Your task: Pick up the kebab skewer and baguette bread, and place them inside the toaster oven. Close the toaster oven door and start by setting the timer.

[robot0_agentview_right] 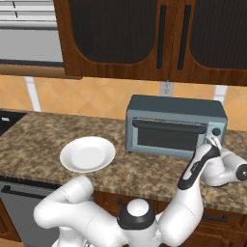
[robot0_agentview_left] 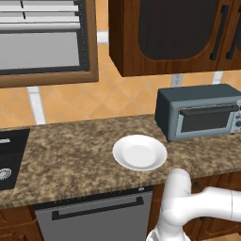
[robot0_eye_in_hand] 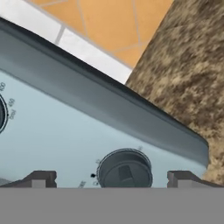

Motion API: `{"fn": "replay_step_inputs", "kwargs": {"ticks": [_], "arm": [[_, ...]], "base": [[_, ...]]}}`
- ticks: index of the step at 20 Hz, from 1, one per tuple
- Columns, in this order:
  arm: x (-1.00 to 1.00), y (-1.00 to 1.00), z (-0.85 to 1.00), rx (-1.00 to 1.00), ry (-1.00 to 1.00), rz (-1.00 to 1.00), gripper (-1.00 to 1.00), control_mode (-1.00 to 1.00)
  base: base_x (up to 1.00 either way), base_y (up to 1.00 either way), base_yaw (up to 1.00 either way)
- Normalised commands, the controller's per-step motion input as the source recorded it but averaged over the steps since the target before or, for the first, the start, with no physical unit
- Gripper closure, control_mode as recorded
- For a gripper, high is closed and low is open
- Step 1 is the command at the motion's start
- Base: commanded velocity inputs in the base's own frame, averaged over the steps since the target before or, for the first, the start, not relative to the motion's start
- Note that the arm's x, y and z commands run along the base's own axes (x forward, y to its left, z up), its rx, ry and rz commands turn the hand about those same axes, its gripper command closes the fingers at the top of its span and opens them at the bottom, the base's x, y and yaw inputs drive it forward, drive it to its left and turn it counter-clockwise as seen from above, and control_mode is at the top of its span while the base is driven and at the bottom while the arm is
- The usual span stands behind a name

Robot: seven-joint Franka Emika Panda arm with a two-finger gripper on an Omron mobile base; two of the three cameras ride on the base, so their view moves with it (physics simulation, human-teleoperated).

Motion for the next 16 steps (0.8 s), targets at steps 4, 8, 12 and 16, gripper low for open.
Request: {"fn": "replay_step_inputs", "kwargs": {"ticks": [4, 8, 12, 16], "arm": [[0.32, 0.0, -0.06, 0.02, -0.04, 0.0, -1.0, -1.0], [0.38, 0.0, 0.0, 0.0, -0.01, 0.0, 1.0, -1.0], [0.39, 0.03, -0.01, 0.0, 0.0, -0.02, 1.0, -1.0], [0.12, 0.0, -0.04, 0.08, 0.0, -0.03, 1.0, -1.0]], "base": [[0.0, 0.0, 0.0], [0.0, 0.0, 0.0], [0.0, 0.0, 0.0], [0.0, 0.0, 0.0]]}}
